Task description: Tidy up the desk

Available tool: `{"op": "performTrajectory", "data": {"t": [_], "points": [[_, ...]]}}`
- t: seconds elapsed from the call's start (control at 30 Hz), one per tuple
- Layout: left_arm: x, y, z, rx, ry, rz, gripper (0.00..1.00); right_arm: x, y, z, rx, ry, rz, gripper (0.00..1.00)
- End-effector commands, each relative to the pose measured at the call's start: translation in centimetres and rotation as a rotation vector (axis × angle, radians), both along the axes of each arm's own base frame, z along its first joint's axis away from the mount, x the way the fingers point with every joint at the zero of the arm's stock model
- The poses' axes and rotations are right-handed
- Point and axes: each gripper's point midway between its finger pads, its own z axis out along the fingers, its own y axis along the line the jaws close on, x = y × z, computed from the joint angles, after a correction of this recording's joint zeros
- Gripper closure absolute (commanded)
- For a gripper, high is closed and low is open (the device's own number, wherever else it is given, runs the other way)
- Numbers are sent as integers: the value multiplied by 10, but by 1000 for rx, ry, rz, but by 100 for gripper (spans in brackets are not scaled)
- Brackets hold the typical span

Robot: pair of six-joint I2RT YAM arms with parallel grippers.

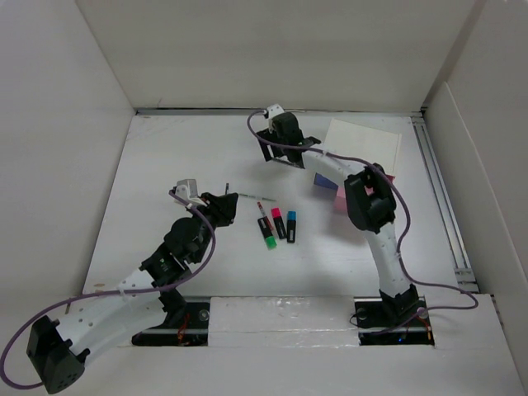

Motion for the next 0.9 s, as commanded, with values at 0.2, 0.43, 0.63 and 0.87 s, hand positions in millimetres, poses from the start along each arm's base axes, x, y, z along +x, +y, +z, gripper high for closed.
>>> {"op": "performTrajectory", "data": {"t": [0.2, 0.43, 0.63, 0.87], "points": [[3, -1, 12, -22, -36, 4, 83, 28, 20, -37, 99, 174, -17, 15], [1, 2, 17, -33, -48, 5, 83, 14, 17, -47, 162, 235, 17, 17], [0, 1, 16, -35, -47, 1, 83, -4, 14, -53, 144, 229, 10, 22], [0, 2, 18, -36, -48, 2, 83, -20, 3, -46, 50, 196, -7, 26]]}}
